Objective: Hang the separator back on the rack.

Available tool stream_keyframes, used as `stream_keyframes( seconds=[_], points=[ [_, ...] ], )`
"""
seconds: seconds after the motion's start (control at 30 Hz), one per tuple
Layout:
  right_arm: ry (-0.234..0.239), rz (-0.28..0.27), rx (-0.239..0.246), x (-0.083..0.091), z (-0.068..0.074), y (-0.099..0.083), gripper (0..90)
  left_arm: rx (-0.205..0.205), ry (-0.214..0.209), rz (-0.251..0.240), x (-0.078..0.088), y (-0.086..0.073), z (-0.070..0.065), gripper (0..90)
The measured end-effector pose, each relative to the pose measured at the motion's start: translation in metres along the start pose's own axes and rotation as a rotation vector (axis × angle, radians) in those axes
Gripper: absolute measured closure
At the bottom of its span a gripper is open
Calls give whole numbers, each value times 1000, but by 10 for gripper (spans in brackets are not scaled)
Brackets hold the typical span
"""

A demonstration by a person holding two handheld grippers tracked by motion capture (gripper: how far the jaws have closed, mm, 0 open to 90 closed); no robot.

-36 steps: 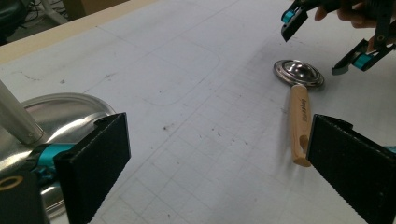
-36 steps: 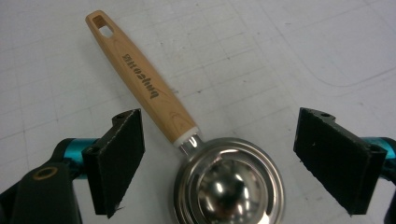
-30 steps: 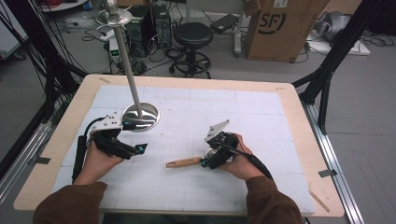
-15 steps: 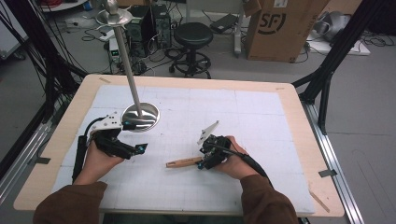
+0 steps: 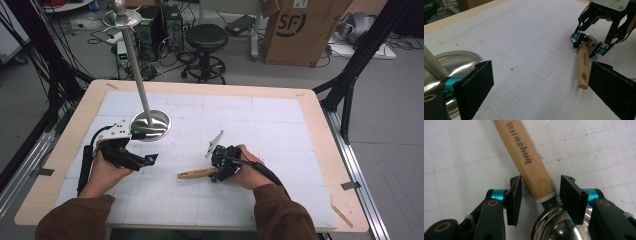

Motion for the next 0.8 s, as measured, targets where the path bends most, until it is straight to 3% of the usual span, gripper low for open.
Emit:
stream_keyframes(
  seconds=[0.43, 0.57, 0.8],
  points=[
    [7, 17, -2, 1, 3, 2, 656, 4, -7, 0, 0, 0, 0, 70],
    [6, 17, -1, 2, 4, 4, 630, 3, -9, -1, 0, 0, -1, 70],
    [-19, 75, 30, 0, 7, 9, 617, 7, -8, -7, 1, 1, -1, 70]
  ],
)
Point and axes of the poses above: each handheld gripper's, and its own axes: x roughly backward along the jaws, y roughly out of its top, z roughly to its left, the point moved 8 cm from there along -x, roughly forward along the jaws, and after that the axes turned 9 degrees about y, right-handed, at the moved point
